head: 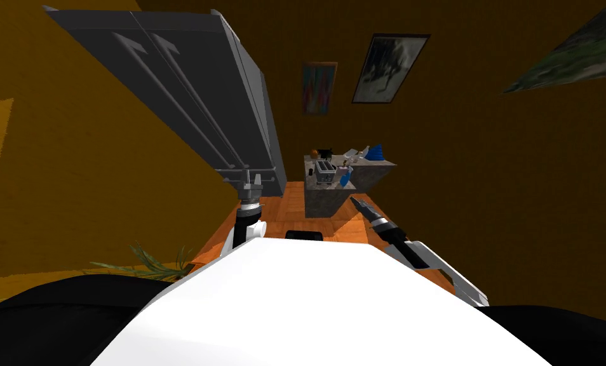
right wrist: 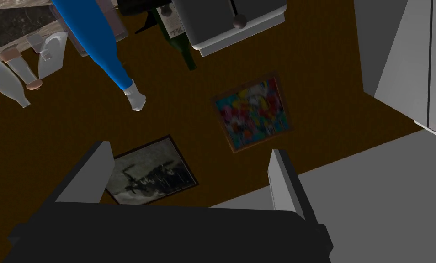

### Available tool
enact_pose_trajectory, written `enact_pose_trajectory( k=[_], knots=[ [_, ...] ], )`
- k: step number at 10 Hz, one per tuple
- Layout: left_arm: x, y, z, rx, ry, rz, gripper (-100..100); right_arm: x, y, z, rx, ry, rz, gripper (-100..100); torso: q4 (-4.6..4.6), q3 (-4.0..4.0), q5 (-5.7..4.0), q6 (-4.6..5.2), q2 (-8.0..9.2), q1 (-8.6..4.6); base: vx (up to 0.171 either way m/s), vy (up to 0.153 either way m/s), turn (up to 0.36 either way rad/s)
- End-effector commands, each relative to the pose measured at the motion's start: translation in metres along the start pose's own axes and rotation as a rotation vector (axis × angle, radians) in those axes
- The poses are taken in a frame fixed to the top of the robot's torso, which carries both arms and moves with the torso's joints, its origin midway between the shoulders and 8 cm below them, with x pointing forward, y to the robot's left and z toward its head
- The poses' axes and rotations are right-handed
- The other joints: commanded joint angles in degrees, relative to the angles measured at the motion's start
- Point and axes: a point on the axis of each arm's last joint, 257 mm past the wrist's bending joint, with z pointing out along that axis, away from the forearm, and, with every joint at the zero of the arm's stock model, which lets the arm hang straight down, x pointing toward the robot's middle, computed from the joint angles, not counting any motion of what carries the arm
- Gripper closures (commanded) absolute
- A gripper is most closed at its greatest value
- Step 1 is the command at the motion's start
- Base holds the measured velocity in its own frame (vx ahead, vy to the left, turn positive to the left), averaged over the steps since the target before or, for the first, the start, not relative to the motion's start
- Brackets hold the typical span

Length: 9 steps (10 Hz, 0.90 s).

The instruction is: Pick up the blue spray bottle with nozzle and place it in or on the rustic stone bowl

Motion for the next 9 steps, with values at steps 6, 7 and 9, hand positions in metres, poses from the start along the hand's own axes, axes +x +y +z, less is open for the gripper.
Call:
enact_pose_trajectory(
  k=[6,7,9],
  knots=[
    [0.000,0.000,0.000,0.000,0.000,0.000,0,0.005,-0.087,-0.021,0.176,0.156,-0.176,-100,-0.09,-0.23,-0.06,0.00,-0.39,-0.23,0.096,0.002,0.137],
    [0.000,0.000,0.000,0.000,0.000,0.000,0,0.003,-0.098,-0.024,0.199,0.172,-0.195,-100,-0.11,-0.28,-0.07,-0.02,-0.49,-0.28,0.166,-0.009,0.137],
    [0.000,0.000,0.000,0.000,0.000,0.000,0,-0.003,-0.119,-0.029,0.242,0.198,-0.231,-100,-0.13,-0.34,-0.04,-0.01,-0.57,-0.14,0.154,-0.005,0.108]
  ],
)
